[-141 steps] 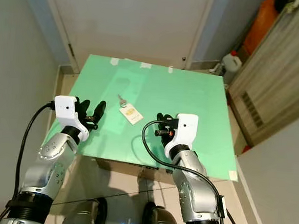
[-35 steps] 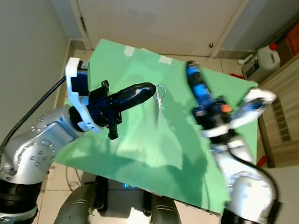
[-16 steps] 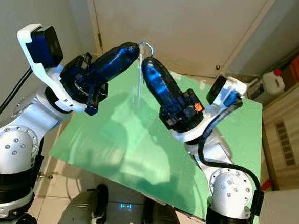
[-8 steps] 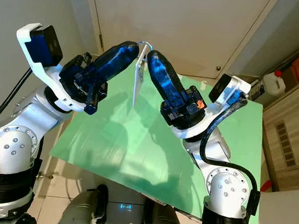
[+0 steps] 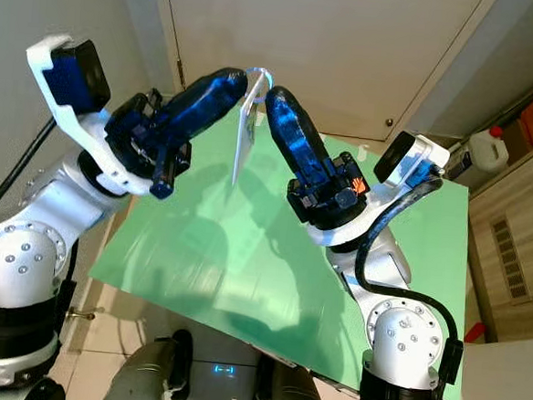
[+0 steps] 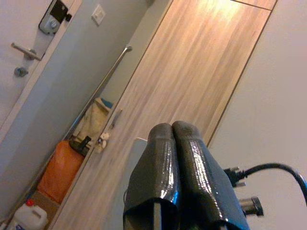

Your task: Hang keys on a hook

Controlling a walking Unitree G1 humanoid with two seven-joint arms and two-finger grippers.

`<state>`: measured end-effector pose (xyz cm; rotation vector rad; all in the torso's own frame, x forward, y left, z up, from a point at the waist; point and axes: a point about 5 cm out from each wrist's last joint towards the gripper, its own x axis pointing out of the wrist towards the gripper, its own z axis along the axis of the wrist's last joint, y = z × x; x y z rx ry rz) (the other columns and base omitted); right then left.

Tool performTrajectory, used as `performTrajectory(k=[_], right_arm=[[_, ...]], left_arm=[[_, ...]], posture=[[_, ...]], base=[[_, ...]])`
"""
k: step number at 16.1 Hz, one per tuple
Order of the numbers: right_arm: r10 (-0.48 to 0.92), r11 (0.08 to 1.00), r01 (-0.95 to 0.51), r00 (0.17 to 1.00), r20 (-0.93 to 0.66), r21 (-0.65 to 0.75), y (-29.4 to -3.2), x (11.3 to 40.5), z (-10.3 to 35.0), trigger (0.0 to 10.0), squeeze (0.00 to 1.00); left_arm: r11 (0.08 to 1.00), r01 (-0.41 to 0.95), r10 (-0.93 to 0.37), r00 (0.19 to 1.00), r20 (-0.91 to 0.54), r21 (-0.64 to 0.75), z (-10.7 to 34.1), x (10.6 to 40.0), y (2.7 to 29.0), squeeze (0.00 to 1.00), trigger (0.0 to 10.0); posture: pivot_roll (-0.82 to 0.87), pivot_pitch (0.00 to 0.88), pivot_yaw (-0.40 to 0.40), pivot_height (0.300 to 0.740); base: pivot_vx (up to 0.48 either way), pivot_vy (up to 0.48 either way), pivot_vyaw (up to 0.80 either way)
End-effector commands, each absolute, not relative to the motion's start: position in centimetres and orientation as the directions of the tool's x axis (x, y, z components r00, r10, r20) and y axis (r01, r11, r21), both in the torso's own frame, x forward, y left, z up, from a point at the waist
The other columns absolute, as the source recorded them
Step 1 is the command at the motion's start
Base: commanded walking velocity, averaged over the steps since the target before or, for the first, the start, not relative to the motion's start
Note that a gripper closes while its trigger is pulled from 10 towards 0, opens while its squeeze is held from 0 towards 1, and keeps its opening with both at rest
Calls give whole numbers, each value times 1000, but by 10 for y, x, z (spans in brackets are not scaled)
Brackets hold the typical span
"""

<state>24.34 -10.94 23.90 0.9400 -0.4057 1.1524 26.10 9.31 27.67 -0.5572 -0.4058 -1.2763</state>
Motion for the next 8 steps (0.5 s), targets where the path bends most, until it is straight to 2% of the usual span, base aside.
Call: performTrajectory(k=[1, 2, 3, 4, 5, 8], right_arm=[[612, 101, -917, 362, 703, 385, -107, 238, 241, 0, 0], [617, 108, -918, 363, 698, 382, -106, 238, 241, 7569, 0], [617, 114, -917, 367, 697, 382, -106, 238, 241, 10000, 0], [615, 123, -919, 368, 698, 376, -106, 238, 242, 10000, 129], [616, 126, -920, 367, 697, 372, -106, 238, 242, 10000, 1000], [614, 116, -924, 356, 705, 365, -105, 237, 244, 10000, 1000]], left_arm=[[187, 971, -771, 239, 590, -148, 282, 259, 94, 0, 10000], [191, 970, -769, 244, 591, -151, 282, 260, 94, 0, 10000], [193, 969, -767, 246, 592, -152, 282, 260, 94, 0, 10000], [194, 968, -765, 249, 594, -157, 282, 260, 94, 0, 10000], [193, 968, -765, 250, 593, -158, 282, 261, 94, 0, 10000], [186, 969, -766, 246, 593, -162, 281, 260, 93, 0, 10000]], posture=[[47, 188, -25, 740], [47, 188, -25, 740], [47, 188, -25, 740], [46, 188, -25, 740], [46, 188, -25, 740], [46, 185, -25, 740]], base=[[0, 0, 0], [0, 0, 0], [0, 0, 0], [0, 0, 0], [0, 0, 0], [0, 0, 0]])
